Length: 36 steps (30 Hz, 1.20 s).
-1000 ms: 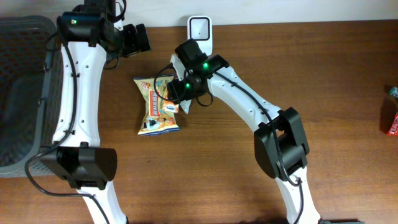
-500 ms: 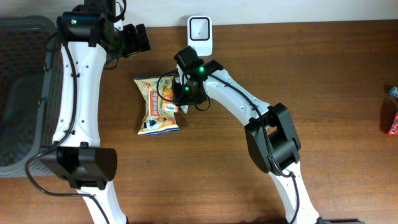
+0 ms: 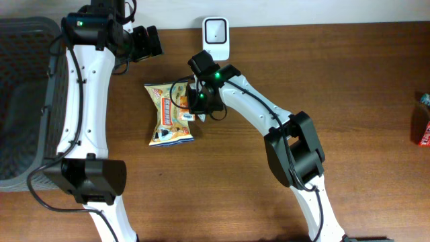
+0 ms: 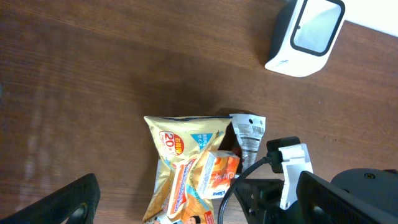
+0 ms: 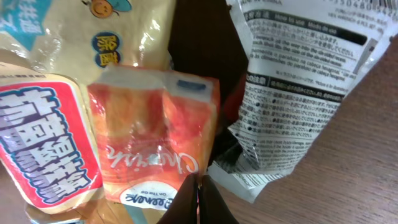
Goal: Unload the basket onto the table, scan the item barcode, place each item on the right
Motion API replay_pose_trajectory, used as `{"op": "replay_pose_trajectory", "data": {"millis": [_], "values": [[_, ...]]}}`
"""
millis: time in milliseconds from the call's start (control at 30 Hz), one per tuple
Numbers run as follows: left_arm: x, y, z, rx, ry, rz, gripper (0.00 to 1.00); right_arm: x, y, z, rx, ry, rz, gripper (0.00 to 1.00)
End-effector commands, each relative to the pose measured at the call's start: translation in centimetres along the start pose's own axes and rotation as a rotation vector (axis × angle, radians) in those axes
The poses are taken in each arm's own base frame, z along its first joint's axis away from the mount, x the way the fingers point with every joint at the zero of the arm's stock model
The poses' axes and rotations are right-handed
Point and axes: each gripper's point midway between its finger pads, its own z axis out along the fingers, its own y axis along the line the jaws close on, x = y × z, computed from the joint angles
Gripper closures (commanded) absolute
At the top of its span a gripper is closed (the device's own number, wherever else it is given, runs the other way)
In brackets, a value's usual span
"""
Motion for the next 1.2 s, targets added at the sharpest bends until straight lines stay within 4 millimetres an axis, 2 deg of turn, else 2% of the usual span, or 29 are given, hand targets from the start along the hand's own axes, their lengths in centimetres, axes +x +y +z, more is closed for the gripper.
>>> {"op": "replay_pose_trajectory", "data": {"millis": [0, 67, 133, 200, 233, 267, 300, 400, 467, 633, 900, 933, 1067, 1100, 1133, 1167], "values": [[-0.3, 0.4, -0.5, -0.010, -0.015, -0.012, 0.01, -0.4, -2.4, -0.3, 0.029, 0.010, 0.051, 0.96], [-0.3, 0.4, -0.4, -0.010, -0.015, -0.011, 0.01, -0.4, -2.9, -0.7, -0.006, 0.033, 0.079, 0.96], [-0.3, 0.4, -0.4, -0.010, -0.015, -0.011, 0.01, -0.1, -1.4, -1.2, -0.143, 0.073, 0.022, 0.95], [-0.3, 0.4, -0.4, -0.010, -0.015, -0.011, 0.01, 0.2, 0.7, -1.7, -0.271, 0.093, -0.067, 0.82], [-0.3, 0.4, -0.5, -0.010, -0.015, -0.012, 0.01, 0.4, 1.7, -1.9, -0.330, 0.098, -0.107, 0.65], [-0.3, 0.4, -0.4, -0.010, -0.015, -0.011, 0.01, 0.5, 2.6, -2.1, -0.371, 0.100, -0.132, 0.43], [-0.3, 0.4, -0.4, -0.010, -0.015, -0.012, 0.01, 0.6, 3.2, -2.1, -0.390, 0.099, -0.144, 0.39], [-0.3, 0.4, -0.5, -0.010, -0.015, -0.011, 0.01, 0.9, 4.5, -1.7, -0.390, 0.089, -0.179, 0.38], [-0.3, 0.4, -0.4, -0.010, -0.015, -0.012, 0.01, 0.9, 4.4, -1.0, -0.331, 0.074, -0.174, 0.38], [-0.3, 0.4, -0.4, -0.010, -0.015, -0.011, 0.01, 0.6, 3.0, 0.7, -0.091, 0.012, -0.026, 0.41], [-0.3, 0.4, -0.5, -0.010, -0.015, -0.012, 0.01, 0.0, 1.4, 1.4, 0.127, -0.097, -0.012, 0.41], [-0.3, 0.4, -0.5, -0.010, -0.015, -0.011, 0.01, -0.1, 1.1, 1.4, 0.155, -0.110, -0.015, 0.44], [-0.3, 0.4, -0.5, -0.009, -0.015, -0.011, 0.01, -0.2, 0.3, 1.6, 0.214, -0.128, -0.020, 0.73], [-0.3, 0.4, -0.4, -0.010, -0.015, -0.012, 0.01, -0.1, 0.2, 1.6, 0.215, -0.124, -0.019, 0.85], [-0.3, 0.4, -0.4, -0.010, -0.015, -0.012, 0.01, -0.1, 0.1, 1.6, 0.218, -0.122, -0.017, 0.93], [-0.3, 0.4, -0.5, -0.010, -0.015, -0.011, 0.01, -0.1, 0.0, 1.6, 0.218, -0.121, -0.017, 0.96]]}}
